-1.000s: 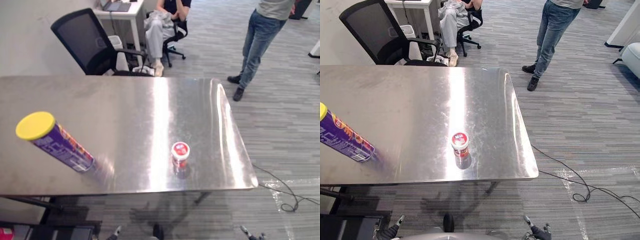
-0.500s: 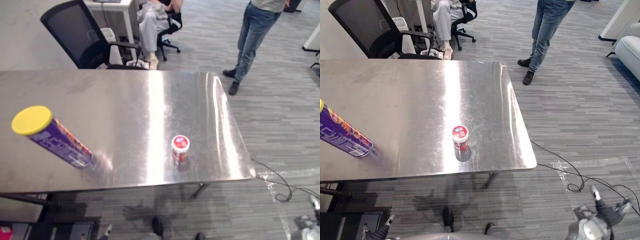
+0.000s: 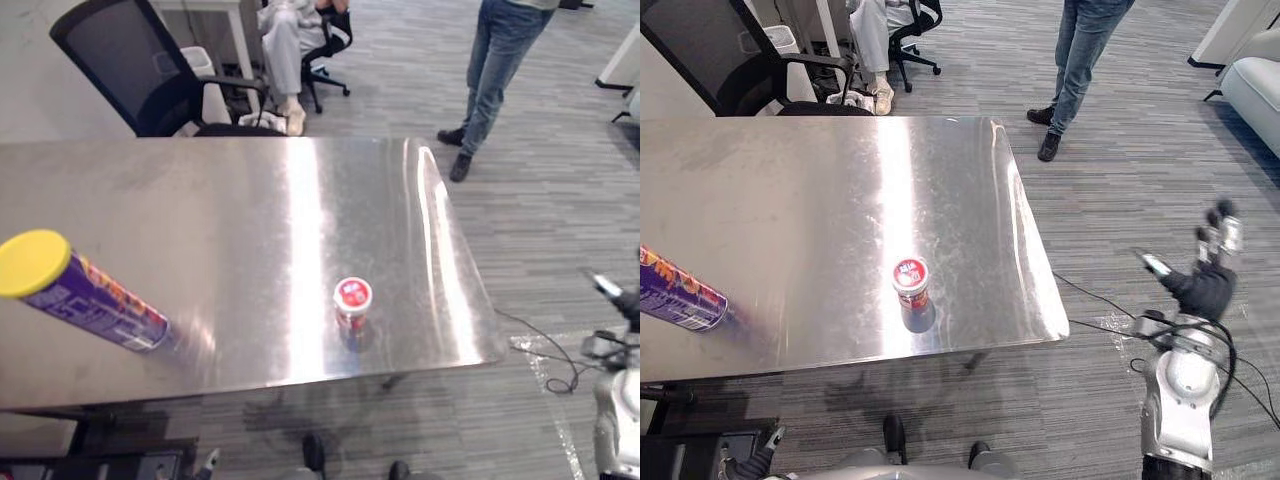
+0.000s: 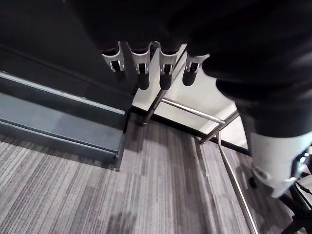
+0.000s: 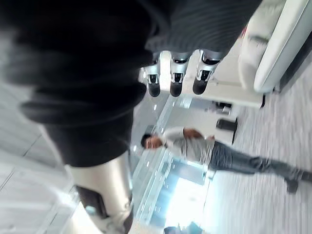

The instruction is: Put the gum and the chips on the shelf.

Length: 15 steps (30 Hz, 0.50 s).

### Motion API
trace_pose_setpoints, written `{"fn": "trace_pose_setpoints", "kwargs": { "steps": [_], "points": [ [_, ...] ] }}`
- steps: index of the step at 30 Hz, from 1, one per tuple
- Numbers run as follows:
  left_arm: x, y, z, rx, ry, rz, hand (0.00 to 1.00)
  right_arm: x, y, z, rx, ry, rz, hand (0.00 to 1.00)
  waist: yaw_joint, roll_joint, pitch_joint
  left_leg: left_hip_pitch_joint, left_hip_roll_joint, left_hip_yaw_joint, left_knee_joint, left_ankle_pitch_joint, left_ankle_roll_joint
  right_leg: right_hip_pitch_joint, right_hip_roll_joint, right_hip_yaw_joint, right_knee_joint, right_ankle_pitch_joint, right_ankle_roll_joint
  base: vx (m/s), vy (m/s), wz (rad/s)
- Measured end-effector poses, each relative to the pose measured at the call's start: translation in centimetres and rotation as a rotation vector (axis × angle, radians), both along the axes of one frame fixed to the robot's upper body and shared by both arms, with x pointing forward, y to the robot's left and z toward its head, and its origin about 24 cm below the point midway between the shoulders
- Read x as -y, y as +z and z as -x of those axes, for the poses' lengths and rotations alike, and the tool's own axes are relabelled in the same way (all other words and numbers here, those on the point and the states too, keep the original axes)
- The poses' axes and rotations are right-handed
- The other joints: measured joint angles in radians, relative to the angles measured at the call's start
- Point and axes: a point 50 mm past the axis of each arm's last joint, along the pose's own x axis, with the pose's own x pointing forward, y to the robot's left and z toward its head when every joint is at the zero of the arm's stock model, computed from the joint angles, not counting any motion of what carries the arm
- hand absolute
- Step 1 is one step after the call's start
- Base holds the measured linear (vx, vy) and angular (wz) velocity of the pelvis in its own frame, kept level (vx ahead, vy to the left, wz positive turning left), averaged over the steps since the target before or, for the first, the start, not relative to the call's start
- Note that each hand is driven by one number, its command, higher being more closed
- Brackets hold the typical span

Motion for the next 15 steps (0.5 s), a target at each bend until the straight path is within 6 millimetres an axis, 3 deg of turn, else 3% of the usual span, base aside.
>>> {"fn": "trace_pose_setpoints", "kwargs": {
  "steps": [5, 8, 15],
  "points": [
    [0.1, 0.0, 0.2, -0.017, -0.027, -0.011, 0.00, -3.3, 0.7, -0.9, -0.052, 0.332, 0.084, 0.00, -0.002, 0.002, -0.002, -0.011, 0.007, 0.003, -0.002, -0.007, -0.004, -0.019, 0.005, 0.009, 0.004, 0.005, -0.008, -0.02, 0.012, -0.06],
    [0.1, -0.1, 0.4, -0.031, -0.026, -0.009, 0.00, -4.8, 0.0, -1.2, -0.113, 0.480, 0.089, 0.00, -0.003, 0.003, -0.003, -0.013, 0.010, 0.002, -0.002, -0.002, -0.002, -0.019, 0.009, 0.009, 0.005, 0.009, -0.014, 0.00, 0.000, 0.00],
    [0.3, -0.1, 0.4, -0.036, -0.034, -0.006, 0.00, -8.0, -0.6, -1.3, -0.185, 0.728, 0.123, 0.00, -0.003, 0.007, -0.015, -0.032, 0.018, -0.004, -0.002, 0.011, -0.006, -0.038, 0.019, 0.008, 0.005, 0.013, -0.019, 0.00, 0.000, 0.00]
  ]
}}
